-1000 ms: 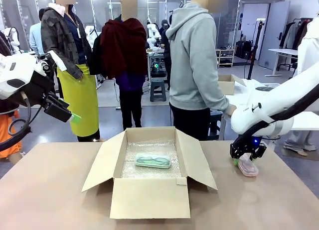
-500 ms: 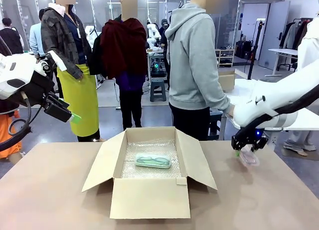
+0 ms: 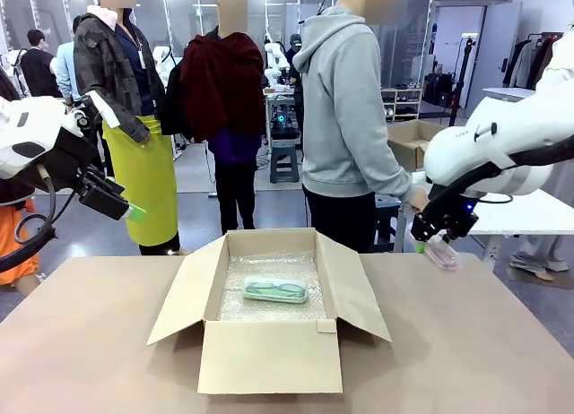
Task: Pack the glasses set securely to prepare it for shipping.
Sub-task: Put the Glasses case from the right side of the table into the Package Box.
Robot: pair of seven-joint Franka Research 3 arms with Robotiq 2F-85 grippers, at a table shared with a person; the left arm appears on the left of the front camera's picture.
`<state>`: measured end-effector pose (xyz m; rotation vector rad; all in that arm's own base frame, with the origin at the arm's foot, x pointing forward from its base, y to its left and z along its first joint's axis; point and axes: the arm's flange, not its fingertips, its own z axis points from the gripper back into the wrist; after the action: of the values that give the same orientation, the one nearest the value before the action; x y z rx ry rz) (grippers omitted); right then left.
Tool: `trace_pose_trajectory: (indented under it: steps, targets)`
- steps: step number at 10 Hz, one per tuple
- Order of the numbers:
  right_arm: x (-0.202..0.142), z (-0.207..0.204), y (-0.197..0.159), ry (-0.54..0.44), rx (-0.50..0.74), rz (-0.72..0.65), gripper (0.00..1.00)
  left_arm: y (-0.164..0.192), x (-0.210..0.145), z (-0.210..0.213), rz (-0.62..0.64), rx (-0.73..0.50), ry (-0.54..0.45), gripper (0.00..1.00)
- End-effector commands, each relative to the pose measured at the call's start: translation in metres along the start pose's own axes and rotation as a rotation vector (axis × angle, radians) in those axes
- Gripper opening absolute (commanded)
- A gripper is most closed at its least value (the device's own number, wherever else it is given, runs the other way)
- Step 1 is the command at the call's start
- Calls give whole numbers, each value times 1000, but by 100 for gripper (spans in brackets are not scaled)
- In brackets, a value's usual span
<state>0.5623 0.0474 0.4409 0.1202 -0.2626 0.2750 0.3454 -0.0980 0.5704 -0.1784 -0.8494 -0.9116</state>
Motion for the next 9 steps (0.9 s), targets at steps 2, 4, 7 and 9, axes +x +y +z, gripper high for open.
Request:
trace_pose_trajectory:
  steps: [2, 4, 7, 9]
  targets:
    - [1, 20, 52, 10, 65, 318, 25, 1, 0, 1, -5, 5, -3, 100]
    - [23, 29, 111, 16, 63, 499, 25, 1, 0, 1, -5, 5, -3, 100]
    - [73, 22, 187, 56, 87, 749, 25, 1, 0, 1, -5, 5, -3, 100]
    - [107, 7, 239, 110, 99, 902, 25, 1, 0, 1, -5, 5, -3, 100]
